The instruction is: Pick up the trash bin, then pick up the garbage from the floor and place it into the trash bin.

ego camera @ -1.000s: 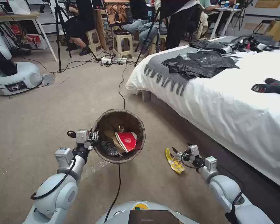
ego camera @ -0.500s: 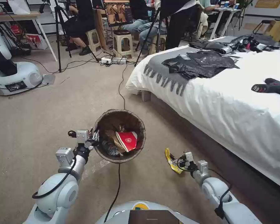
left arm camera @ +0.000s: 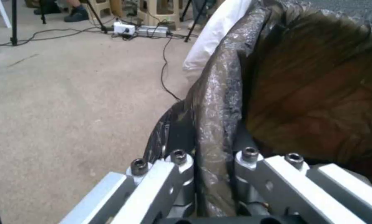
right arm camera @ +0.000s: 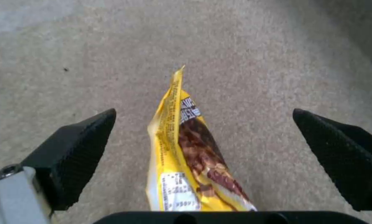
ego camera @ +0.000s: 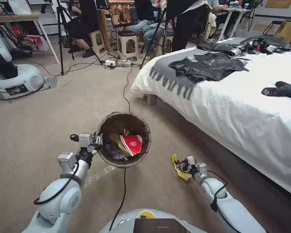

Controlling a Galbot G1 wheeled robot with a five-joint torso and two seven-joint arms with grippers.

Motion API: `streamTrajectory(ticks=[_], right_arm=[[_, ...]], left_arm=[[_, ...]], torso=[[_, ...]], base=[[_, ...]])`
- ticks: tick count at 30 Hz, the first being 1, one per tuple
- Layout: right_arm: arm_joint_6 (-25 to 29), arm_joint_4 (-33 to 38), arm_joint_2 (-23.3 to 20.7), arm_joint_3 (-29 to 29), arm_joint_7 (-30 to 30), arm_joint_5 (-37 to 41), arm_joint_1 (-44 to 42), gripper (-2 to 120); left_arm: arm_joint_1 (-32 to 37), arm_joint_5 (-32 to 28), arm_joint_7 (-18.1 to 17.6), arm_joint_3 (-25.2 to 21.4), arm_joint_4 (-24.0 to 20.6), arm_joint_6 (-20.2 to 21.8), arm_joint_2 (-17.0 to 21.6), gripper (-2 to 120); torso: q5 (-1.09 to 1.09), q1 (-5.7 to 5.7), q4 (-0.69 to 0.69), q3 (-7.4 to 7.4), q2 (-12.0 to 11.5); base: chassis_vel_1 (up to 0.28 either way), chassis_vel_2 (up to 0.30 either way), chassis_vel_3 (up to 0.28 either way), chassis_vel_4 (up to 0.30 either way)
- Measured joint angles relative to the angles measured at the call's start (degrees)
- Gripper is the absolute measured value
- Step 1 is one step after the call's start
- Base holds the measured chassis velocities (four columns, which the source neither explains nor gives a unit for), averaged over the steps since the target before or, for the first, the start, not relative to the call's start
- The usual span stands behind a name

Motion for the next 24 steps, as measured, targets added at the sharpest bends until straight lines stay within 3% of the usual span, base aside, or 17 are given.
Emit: streamTrajectory(ticks=[24], right_arm=[[-0.39, -9.99, 2.38, -1.22, -3.09, -3.1, 4.44, 100]], left_arm=[[-0.38, -0.29, -0.04, -0.06, 0.22, -0.01, 0.18, 7]], torso=[[0.0, 0.0, 0.0, -0.01, 0.0]], base=[[0.0, 0.0, 0.0, 0.0]])
